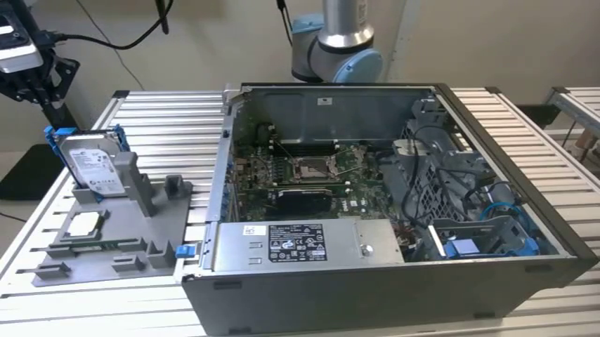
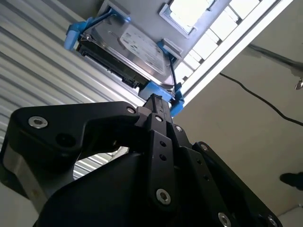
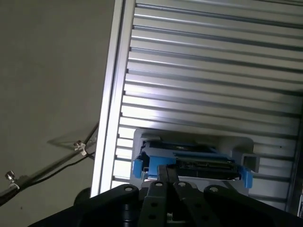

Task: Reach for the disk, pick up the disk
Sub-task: 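Pick up the disk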

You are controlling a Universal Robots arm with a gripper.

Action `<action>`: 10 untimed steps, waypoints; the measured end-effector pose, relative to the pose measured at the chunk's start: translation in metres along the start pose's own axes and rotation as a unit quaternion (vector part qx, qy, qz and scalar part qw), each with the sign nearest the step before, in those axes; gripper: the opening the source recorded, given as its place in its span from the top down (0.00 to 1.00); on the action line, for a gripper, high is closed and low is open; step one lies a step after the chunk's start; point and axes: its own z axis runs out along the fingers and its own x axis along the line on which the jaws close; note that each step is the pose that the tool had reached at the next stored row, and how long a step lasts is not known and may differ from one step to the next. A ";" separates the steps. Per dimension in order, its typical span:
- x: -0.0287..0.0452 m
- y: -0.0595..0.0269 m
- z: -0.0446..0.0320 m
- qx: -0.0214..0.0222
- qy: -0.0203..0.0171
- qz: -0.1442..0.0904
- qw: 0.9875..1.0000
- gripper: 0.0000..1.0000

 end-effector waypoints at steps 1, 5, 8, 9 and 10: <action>0.0014 0.0003 0.0000 0.000 0.000 -0.001 1.000 1.00; 0.0022 0.0004 0.0000 0.000 0.000 -0.001 1.000 1.00; 0.0024 0.0005 0.0001 0.000 0.000 -0.001 1.000 1.00; 0.0024 0.0005 0.0000 0.000 0.000 -0.001 1.000 1.00; 0.0024 0.0005 0.0001 0.000 0.000 -0.002 1.000 1.00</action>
